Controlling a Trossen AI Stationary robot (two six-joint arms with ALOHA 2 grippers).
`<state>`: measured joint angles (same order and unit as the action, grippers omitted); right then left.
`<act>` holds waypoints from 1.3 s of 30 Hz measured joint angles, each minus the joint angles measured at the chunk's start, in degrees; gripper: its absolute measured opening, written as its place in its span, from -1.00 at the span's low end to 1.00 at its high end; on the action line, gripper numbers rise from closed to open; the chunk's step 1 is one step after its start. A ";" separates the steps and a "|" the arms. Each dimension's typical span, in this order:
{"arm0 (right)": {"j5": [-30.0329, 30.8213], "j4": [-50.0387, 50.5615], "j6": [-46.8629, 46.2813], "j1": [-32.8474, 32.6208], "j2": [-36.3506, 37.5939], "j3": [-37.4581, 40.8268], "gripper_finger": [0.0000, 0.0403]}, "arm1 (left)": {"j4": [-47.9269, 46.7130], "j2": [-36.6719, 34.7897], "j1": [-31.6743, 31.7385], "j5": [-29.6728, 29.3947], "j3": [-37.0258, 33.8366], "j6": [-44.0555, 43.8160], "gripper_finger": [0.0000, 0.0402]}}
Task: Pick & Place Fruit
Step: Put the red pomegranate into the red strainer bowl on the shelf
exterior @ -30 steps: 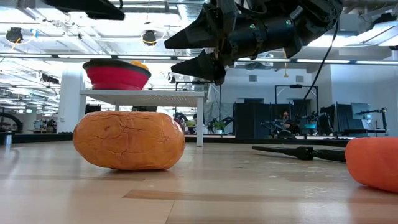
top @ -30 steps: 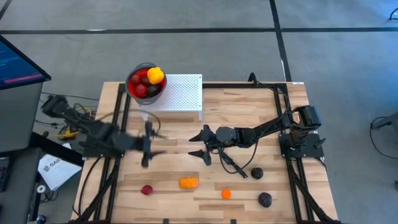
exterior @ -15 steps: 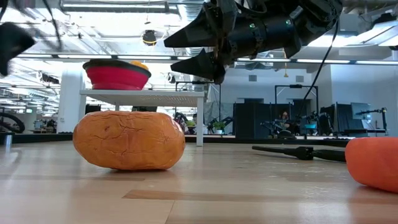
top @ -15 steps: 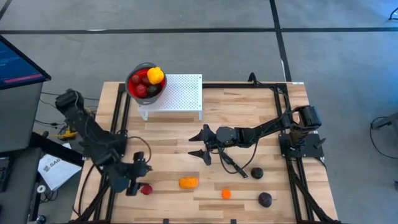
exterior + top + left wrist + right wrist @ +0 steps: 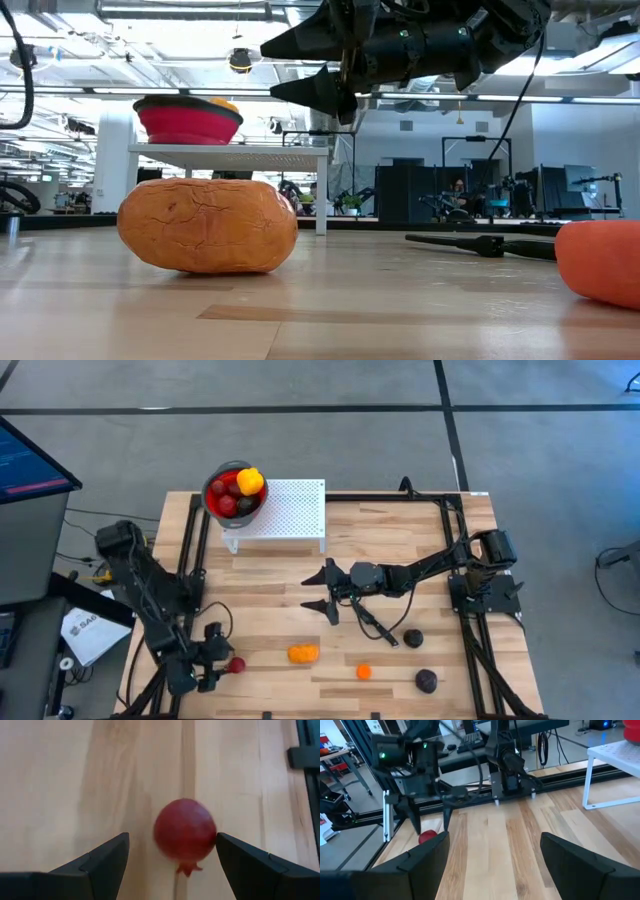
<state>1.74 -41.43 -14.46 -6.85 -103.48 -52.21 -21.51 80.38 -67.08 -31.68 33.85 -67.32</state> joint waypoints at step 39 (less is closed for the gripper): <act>-0.02 -0.20 -0.02 -0.02 0.00 0.00 0.52 | -0.52 -25.06 34.18 2.48 4.66 34.00 -0.13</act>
<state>1.72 -41.63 -14.48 -6.87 -103.48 -52.21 -22.02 55.33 -32.90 -29.20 38.51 -33.32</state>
